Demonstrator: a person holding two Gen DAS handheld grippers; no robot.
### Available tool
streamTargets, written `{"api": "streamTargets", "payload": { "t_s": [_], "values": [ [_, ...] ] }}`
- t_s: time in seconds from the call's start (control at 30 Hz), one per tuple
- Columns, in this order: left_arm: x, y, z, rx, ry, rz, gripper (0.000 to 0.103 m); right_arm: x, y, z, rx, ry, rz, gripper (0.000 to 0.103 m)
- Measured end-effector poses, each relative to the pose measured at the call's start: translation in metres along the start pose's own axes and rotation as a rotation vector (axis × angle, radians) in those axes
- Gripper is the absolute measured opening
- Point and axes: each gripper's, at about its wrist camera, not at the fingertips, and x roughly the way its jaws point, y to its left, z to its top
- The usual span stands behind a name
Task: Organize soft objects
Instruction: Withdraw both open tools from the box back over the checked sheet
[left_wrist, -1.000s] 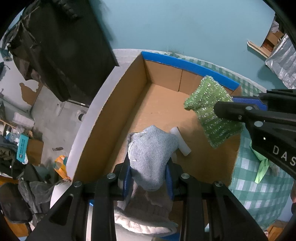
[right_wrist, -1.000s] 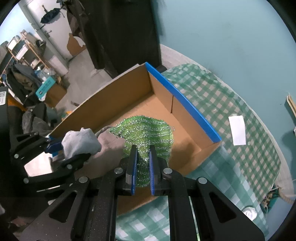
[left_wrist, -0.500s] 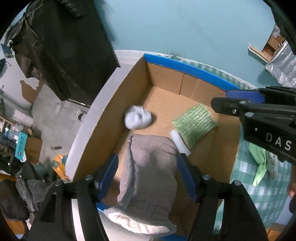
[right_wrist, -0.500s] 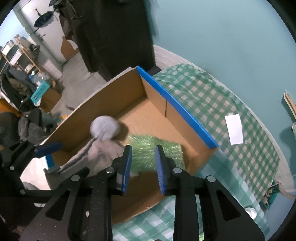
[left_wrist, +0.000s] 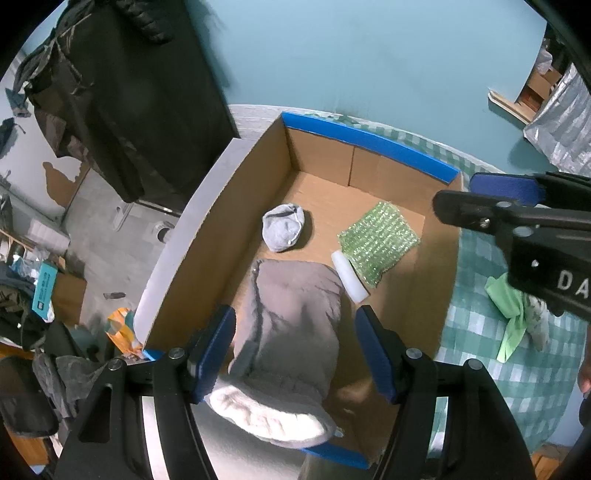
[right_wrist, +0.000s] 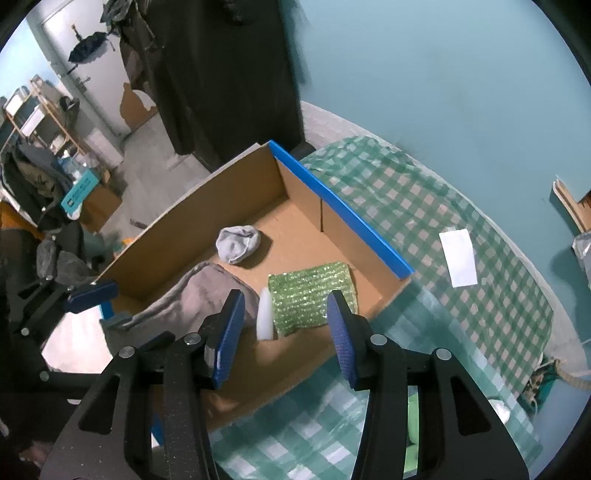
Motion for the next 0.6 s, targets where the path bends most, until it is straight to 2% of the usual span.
{"api": "streamTargets", "payload": {
  "t_s": [0.37, 0.43, 0.6],
  "values": [
    [-0.019, -0.023, -0.012, 0.03, -0.015, -0.026, 0.07, -0.031, -0.025, -0.025, 0.065, -0.029, -0.023, 0.052],
    [-0.023, -0.03, -0.014, 0.039, -0.02, -0.033, 0.073, -0.038, -0.03, -0.031, 0.079, -0.036, -0.027, 0.055],
    [-0.032, -0.046, -0.02, 0.076, -0.032, -0.044, 0.074, -0.051, -0.042, -0.045, 0.109, -0.043, -0.045, 0.056]
  ]
}}
